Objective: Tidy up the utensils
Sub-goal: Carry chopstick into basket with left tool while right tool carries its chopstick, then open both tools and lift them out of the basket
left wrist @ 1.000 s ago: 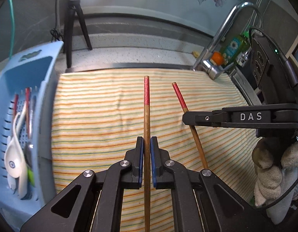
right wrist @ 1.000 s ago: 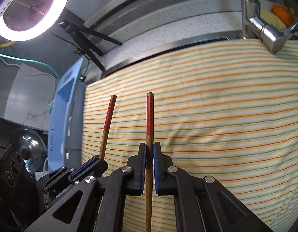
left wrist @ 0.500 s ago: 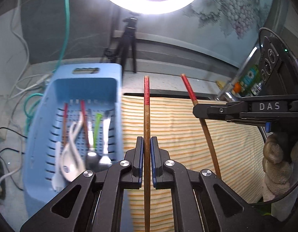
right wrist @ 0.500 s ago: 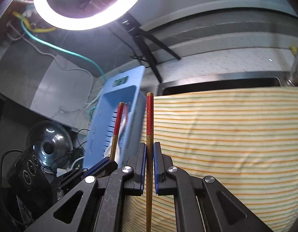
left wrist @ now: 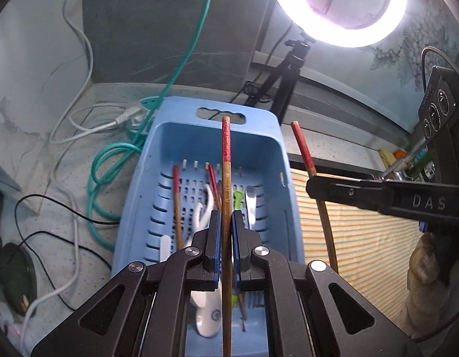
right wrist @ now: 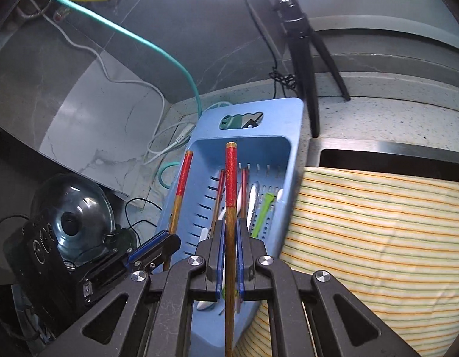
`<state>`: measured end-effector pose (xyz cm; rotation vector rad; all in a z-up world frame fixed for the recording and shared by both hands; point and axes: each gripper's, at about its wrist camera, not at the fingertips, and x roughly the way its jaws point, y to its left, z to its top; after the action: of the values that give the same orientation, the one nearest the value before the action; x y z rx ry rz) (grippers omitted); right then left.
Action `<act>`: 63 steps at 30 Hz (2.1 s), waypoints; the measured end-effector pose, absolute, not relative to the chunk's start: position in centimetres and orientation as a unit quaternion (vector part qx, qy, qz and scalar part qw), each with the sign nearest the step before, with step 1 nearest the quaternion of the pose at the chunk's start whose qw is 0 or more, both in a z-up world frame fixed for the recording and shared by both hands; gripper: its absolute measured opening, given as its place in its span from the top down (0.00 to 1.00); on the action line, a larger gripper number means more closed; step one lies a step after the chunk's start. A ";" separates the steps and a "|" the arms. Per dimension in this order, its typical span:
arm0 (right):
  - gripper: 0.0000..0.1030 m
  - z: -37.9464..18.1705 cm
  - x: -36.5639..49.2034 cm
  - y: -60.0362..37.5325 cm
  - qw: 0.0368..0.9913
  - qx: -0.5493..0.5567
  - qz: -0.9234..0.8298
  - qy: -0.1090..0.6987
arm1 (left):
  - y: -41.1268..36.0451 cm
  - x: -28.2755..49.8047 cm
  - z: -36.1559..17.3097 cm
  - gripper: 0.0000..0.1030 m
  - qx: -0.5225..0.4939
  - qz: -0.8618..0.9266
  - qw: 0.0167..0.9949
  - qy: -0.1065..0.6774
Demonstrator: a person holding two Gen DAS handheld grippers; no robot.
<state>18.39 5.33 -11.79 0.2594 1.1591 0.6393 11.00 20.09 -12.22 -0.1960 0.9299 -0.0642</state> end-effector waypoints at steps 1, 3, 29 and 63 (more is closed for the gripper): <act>0.94 -11.9 18.5 5.8 0.781 0.118 0.295 0.537 | 20.4 11.2 -12.3 0.94 -0.098 -0.031 0.888 0.448; 0.94 -12.4 18.9 6.7 0.782 0.113 0.294 0.539 | 20.8 11.6 -12.4 0.94 -0.101 -0.029 0.888 0.448; 0.40 -11.8 19.6 8.2 0.826 0.025 0.278 0.489 | 21.5 12.2 -12.6 0.35 -0.073 0.016 0.890 0.450; 0.39 -6.5 14.8 1.0 0.844 0.017 0.317 0.433 | 15.2 4.0 -5.0 0.35 -0.044 0.028 0.927 0.372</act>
<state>14.77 1.03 -6.47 0.0369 0.9141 0.6688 3.97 15.18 -5.04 -0.0894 0.7617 0.0577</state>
